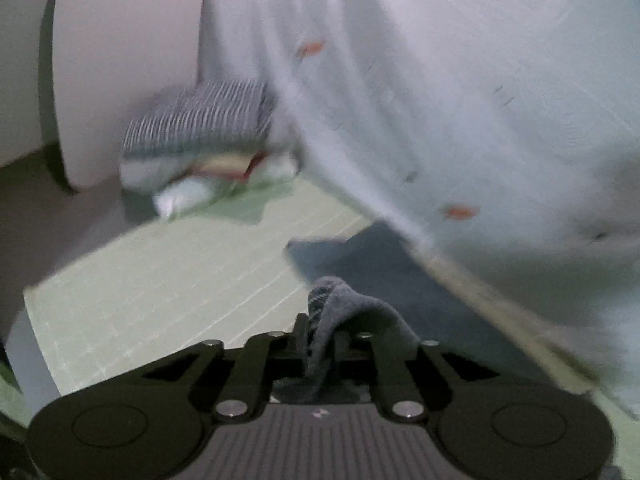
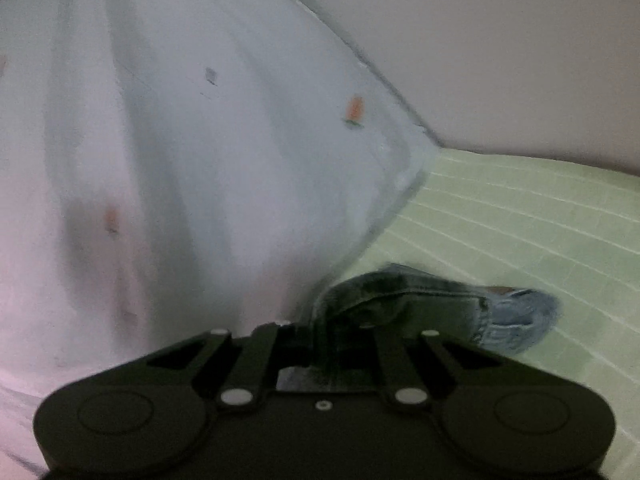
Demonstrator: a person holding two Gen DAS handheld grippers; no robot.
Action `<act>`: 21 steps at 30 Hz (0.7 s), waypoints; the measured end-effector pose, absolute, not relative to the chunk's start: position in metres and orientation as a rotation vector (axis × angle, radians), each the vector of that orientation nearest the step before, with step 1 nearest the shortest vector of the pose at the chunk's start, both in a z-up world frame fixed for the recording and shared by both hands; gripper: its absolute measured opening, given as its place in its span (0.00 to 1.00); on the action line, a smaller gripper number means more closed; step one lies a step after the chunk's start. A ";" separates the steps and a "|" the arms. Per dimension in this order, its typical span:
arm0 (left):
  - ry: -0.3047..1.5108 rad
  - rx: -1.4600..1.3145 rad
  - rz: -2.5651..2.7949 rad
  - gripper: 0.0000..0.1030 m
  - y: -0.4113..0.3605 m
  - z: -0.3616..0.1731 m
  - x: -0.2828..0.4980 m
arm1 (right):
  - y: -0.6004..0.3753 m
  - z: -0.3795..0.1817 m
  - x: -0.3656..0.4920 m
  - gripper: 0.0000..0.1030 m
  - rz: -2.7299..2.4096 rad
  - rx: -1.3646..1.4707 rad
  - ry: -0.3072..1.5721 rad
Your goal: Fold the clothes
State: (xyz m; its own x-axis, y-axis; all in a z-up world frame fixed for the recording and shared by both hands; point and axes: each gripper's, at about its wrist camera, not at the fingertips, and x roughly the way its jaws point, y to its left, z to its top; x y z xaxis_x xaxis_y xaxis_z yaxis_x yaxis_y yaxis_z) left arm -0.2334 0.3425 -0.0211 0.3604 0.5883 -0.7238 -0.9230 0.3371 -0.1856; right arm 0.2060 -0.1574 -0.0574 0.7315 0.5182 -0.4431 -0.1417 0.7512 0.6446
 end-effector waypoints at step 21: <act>0.965 -0.808 0.895 0.80 0.346 -0.163 -0.242 | -0.079 -0.169 0.097 0.63 0.453 0.499 1.163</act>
